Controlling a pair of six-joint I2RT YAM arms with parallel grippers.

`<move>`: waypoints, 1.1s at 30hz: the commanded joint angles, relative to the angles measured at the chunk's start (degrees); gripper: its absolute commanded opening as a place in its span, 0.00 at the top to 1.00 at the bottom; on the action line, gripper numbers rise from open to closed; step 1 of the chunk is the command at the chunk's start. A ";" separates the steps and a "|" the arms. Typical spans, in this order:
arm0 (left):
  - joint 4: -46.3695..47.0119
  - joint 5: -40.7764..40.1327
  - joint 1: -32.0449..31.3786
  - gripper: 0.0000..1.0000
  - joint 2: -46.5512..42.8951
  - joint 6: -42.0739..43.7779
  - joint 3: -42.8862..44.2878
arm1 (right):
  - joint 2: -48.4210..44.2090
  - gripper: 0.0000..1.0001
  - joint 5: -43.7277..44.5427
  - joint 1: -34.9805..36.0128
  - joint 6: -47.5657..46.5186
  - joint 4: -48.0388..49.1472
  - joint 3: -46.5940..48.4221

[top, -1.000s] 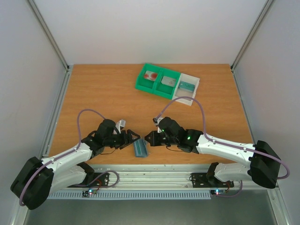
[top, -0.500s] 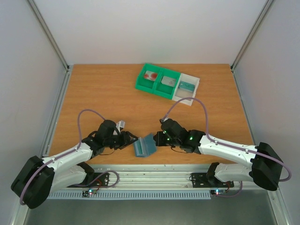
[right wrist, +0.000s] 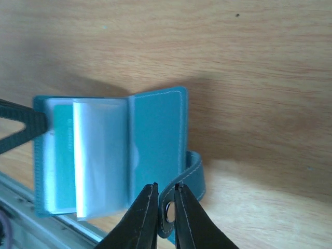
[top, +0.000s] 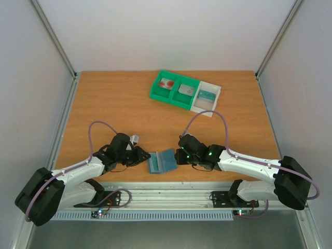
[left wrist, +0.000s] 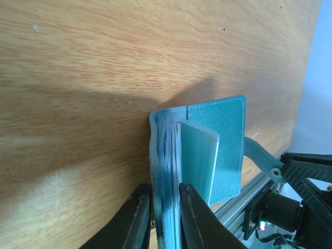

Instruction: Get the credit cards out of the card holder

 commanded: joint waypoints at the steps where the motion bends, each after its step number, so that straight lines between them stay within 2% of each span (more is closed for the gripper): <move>1: 2.20 -0.05 -0.21 0.84 -0.45 0.25 -0.07 | 1.05 0.86 3.52 -0.33 -1.35 -6.37 3.38; 5: 1.88 -0.31 -0.21 0.87 -0.48 -0.01 -0.06 | 0.46 0.75 3.67 -0.32 -2.07 -11.46 6.54; 9: 2.01 0.07 -0.21 0.96 -0.36 -0.02 0.08 | -0.67 0.65 2.70 -0.31 -2.65 -15.06 9.23; 11: 2.41 0.34 -0.21 0.99 -0.62 -0.18 0.13 | -1.37 0.61 1.85 -0.38 -2.86 -16.08 10.48; 15: 2.94 0.71 -0.17 1.00 -1.23 -0.75 0.13 | -1.89 0.57 -2.05 -0.33 -3.26 -15.40 12.65; 22: 2.88 0.41 -0.21 1.00 -2.00 -1.29 -0.27 | 1.84 0.55 -8.79 -0.25 -2.39 -10.29 14.42; 33: 3.76 0.07 -0.28 1.00 -0.92 -1.17 -0.96 | 11.48 0.70 -18.64 0.28 -2.33 1.07 13.97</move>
